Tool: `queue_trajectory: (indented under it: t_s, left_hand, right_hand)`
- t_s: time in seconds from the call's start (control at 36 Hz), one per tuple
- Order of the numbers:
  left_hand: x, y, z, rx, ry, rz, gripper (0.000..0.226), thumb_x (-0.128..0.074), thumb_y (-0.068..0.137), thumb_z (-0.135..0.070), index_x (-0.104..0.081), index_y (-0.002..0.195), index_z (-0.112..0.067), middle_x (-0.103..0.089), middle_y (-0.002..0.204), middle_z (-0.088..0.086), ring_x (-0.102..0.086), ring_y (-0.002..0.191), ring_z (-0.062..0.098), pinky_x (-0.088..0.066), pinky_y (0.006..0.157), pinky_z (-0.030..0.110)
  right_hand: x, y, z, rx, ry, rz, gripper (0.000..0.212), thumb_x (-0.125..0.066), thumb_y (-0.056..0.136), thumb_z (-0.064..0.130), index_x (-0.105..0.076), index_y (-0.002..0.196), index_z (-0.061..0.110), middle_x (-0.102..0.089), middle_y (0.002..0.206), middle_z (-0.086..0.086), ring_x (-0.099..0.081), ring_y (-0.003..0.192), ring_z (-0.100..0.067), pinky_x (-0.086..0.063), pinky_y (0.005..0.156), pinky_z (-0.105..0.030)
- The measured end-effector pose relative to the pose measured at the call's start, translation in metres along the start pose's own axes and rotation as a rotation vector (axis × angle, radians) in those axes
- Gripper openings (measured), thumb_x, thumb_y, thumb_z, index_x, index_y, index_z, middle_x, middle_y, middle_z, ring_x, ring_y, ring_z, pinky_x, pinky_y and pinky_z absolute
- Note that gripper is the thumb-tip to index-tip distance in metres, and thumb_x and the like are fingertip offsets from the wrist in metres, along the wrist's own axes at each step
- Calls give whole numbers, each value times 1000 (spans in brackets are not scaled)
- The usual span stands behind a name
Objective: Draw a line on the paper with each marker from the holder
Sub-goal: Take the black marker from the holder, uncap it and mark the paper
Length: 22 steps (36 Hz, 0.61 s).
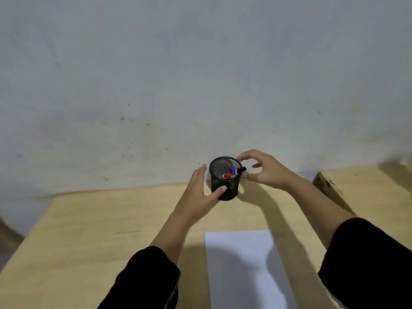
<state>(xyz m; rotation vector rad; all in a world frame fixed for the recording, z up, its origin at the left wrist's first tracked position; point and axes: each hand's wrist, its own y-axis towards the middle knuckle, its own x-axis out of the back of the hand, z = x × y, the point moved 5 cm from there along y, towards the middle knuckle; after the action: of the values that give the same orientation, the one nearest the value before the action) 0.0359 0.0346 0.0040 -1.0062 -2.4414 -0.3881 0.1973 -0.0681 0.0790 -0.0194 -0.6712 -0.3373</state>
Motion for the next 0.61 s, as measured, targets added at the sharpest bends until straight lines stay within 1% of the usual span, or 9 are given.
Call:
queue_trajectory:
  t_s: [0.06, 0.08, 0.14, 0.22, 0.31, 0.36, 0.47, 0.56, 0.61]
  left_hand:
    - [-9, 4, 4, -12, -44, -34, 87, -66, 74, -55, -23, 145, -32, -27, 151, -14, -27, 140, 5, -31, 114, 37]
    - [-15, 5, 6, -35, -82, -36, 81, -69, 73, -52, -28, 141, -37, -33, 146, -16, -31, 137, 4, -33, 112, 35]
    - [-24, 7, 4, -95, -172, -55, 67, -72, 73, -42, -37, 130, -48, -42, 132, -21, -38, 131, 1, -36, 105, 26]
    - [-31, 11, 4, -144, -270, -128, 62, -75, 73, -34, -41, 121, -53, -46, 122, -27, -43, 126, 1, -36, 99, 19]
    - [-39, 15, 13, -144, -339, -166, 64, -77, 71, -33, -45, 127, -40, -49, 126, -17, -49, 123, 4, -42, 103, 28]
    - [-42, 16, 15, -150, -350, -177, 66, -76, 71, -32, -44, 129, -36, -51, 129, -12, -50, 123, 7, -44, 105, 36]
    - [-43, 16, 15, -154, -383, -205, 65, -75, 71, -30, -45, 128, -39, -53, 130, -10, -51, 123, 10, -45, 104, 42]
    - [-44, 14, 13, -159, -413, -209, 62, -74, 72, -27, -47, 125, -41, -57, 128, -8, -55, 120, 9, -47, 103, 42]
    - [-44, 12, 11, -173, -434, -204, 58, -74, 74, -21, -49, 120, -45, -61, 125, -8, -58, 117, 9, -48, 101, 41]
  right_hand:
    - [-6, 3, -8, 19, -48, 6, 40, -65, 78, 3, -60, 108, 28, -58, 114, 9, -51, 111, -8, -37, 89, -20]
    - [-10, 5, -13, 28, -71, 16, 39, -65, 77, 2, -62, 108, 27, -58, 111, 10, -51, 109, -8, -38, 88, -19]
    - [-16, 9, -17, 46, -93, 25, 32, -68, 79, 6, -65, 105, 23, -59, 107, 13, -52, 104, -6, -38, 87, -18]
    - [-19, 14, -21, 91, -128, 9, 21, -68, 82, 13, -67, 101, 20, -63, 103, 7, -54, 93, 3, -39, 84, -17]
    - [-20, 16, -20, 112, -144, -12, 16, -68, 82, 11, -69, 96, 18, -65, 95, 5, -55, 81, 9, -44, 82, -19]
    - [-20, 15, -18, 117, -124, -26, 15, -68, 81, 8, -69, 88, 21, -67, 89, 5, -58, 80, 4, -49, 83, -23]
    - [-16, 12, -14, 105, -87, -126, 13, -71, 77, 5, -72, 82, 17, -72, 90, -5, -67, 86, -20, -54, 85, -33]
    - [-12, 3, -9, 97, 18, -271, 16, -70, 73, -2, -71, 83, 11, -72, 86, -10, -68, 80, -21, -56, 81, -29]
    - [-10, -6, -4, 110, 101, -361, 16, -71, 72, -2, -70, 82, 11, -71, 82, -8, -67, 76, -17, -55, 77, -26]
